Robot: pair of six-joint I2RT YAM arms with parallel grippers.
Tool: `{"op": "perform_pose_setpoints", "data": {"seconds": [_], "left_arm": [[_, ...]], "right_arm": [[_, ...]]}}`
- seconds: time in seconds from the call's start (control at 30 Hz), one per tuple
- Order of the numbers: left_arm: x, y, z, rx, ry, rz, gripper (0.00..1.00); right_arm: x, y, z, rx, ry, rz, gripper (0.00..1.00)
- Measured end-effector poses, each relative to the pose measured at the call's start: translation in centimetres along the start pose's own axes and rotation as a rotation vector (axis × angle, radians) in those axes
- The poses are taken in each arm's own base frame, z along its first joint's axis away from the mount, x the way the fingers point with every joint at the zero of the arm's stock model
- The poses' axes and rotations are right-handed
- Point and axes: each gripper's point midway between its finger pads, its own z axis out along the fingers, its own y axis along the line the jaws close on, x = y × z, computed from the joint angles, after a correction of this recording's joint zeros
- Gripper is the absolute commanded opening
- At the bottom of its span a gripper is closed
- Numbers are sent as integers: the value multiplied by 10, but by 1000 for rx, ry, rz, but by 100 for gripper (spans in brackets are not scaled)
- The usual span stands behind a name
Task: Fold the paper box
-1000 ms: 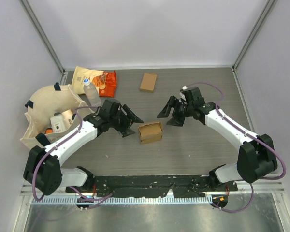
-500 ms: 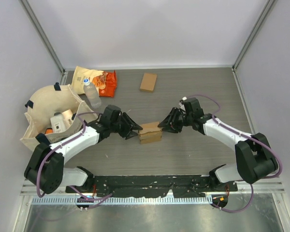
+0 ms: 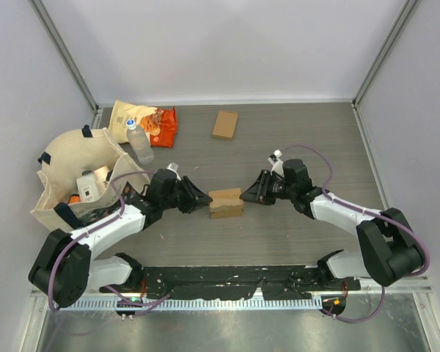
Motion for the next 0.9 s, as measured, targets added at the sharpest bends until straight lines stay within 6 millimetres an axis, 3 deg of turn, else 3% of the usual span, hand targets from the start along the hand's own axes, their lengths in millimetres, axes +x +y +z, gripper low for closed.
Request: {"op": "perform_pose_setpoints", "data": {"seconds": [0.17,0.3,0.5,0.6,0.73,0.8,0.9], "left_arm": [[6,-7,4,-4,11,130,24],[24,-14,4,-28,0,293,22],[47,-11,-7,-37,-32,449,23],[58,-5,-11,-39,-34,497,24],[89,34,-14,-108,70,531,32],[100,57,-18,-166,123,540,39],[100,70,-19,-223,142,551,46]], "right_arm": [[5,2,-4,-28,-1,-133,28],[26,2,-21,-25,-2,-220,30],[69,8,-32,-39,47,-305,40],[106,1,-31,-22,132,-335,40],[137,-25,-32,57,195,-331,43],[136,-38,-34,117,172,-314,50],[122,-47,-35,191,94,-311,56]]}}
